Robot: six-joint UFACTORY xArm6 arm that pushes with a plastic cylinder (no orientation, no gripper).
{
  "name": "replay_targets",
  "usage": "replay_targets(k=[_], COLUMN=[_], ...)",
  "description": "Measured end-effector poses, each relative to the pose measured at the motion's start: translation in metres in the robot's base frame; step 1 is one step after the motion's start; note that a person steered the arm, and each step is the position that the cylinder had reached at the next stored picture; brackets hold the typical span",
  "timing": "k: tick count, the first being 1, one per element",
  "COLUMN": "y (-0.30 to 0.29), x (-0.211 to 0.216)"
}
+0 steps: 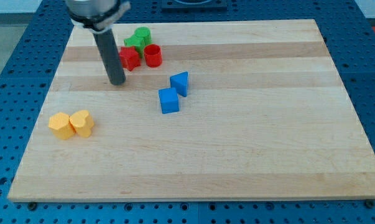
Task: Push green circle to the top right
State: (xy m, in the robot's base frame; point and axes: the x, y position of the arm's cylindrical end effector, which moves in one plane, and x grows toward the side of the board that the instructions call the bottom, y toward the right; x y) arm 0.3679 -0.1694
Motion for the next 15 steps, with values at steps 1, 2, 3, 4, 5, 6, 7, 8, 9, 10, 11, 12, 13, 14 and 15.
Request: replay_targets(k=[1,2,3,4,5,6,7,8,9,10,11,12,13,14,15], y=[0.021,0.025,-0.016,-0.043,0.009,0.045,0.101,0.172,0.132,0.132,0.164,0.236,0.281,0.299,0.308], x=[-0.048,-0.053,-0.054,-0.099,-0.163,-0.176,-0.156,-0.127,-0.112,-0.078,-0.067,-0.097,-0.099,-0.099,-0.099])
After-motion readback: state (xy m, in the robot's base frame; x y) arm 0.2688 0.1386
